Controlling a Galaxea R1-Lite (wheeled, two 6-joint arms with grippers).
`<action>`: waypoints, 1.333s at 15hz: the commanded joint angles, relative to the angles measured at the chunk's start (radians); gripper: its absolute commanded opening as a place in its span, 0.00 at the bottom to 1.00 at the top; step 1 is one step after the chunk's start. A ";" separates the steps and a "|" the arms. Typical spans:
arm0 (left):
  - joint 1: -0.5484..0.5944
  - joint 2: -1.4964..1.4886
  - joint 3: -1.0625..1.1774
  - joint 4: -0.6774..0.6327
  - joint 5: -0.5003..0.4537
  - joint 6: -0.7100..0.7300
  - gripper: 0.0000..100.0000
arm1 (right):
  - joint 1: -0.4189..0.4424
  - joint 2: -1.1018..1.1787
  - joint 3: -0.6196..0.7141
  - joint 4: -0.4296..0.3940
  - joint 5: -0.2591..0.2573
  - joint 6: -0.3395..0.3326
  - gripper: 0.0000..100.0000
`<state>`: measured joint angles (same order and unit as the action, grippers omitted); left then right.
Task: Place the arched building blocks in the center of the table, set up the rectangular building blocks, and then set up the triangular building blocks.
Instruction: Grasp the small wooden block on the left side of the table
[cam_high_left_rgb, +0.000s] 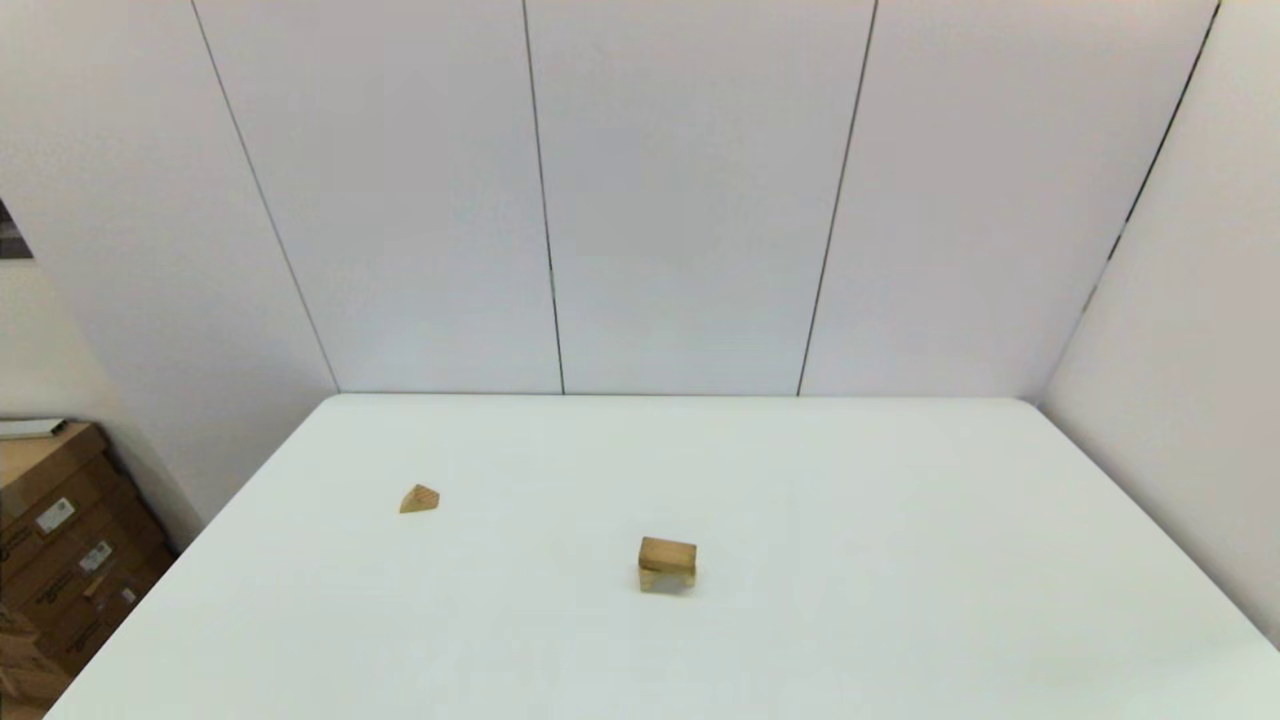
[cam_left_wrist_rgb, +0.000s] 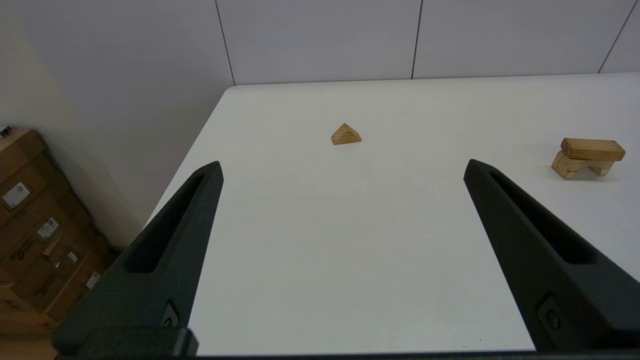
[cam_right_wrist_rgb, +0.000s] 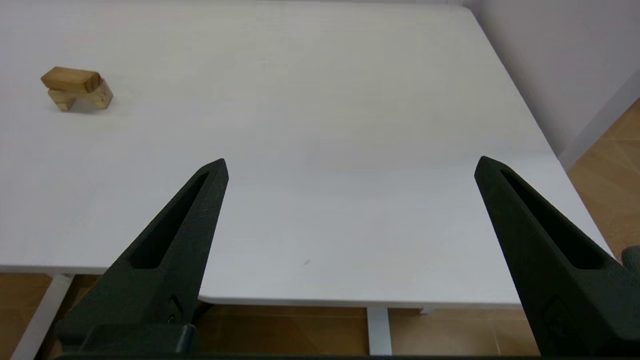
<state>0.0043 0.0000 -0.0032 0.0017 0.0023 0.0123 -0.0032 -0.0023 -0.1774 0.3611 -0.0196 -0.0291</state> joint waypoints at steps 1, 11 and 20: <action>0.000 0.000 0.002 0.000 -0.001 -0.006 1.00 | 0.000 0.001 0.079 -0.131 0.043 -0.106 1.00; 0.000 0.000 0.002 0.000 -0.002 -0.009 1.00 | 0.000 0.001 0.177 -0.366 0.076 -0.124 1.00; 0.000 0.267 -0.236 0.142 -0.016 -0.078 1.00 | 0.000 0.001 0.177 -0.364 0.020 0.029 1.00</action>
<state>0.0043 0.0534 -0.0826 0.0955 -0.0013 -0.0089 -0.0032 -0.0019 0.0000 -0.0028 0.0000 0.0000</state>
